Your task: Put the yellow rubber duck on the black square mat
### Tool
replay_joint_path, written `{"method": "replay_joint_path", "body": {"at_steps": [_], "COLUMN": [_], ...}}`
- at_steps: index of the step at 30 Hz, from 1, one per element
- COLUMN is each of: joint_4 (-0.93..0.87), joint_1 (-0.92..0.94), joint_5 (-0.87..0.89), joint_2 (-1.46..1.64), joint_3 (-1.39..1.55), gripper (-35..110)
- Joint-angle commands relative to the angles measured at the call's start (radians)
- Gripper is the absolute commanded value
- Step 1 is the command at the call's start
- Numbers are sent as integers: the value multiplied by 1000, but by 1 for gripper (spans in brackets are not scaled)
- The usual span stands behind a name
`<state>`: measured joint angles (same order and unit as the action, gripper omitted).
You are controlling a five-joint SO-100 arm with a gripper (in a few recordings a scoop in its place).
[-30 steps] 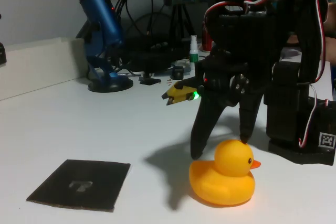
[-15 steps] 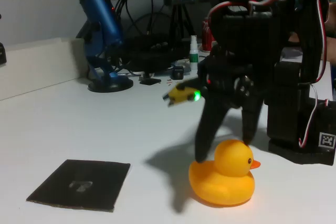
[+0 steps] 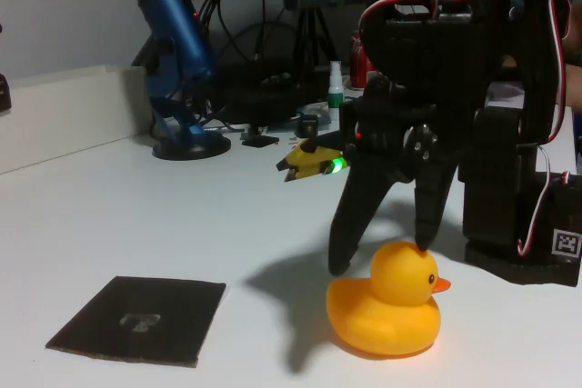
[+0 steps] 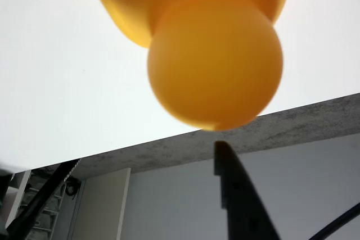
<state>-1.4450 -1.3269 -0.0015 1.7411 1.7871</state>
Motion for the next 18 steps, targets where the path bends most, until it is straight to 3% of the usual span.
{"method": "replay_joint_path", "body": {"at_steps": [1, 11, 18], "joint_4": [-9, -206, -230], "joint_1": [-28, -28, -23], "joint_5": [2, 2, 2], "joint_2": [58, 156, 143], "joint_3": [-21, -23, 11], "gripper": [44, 44, 44]}}
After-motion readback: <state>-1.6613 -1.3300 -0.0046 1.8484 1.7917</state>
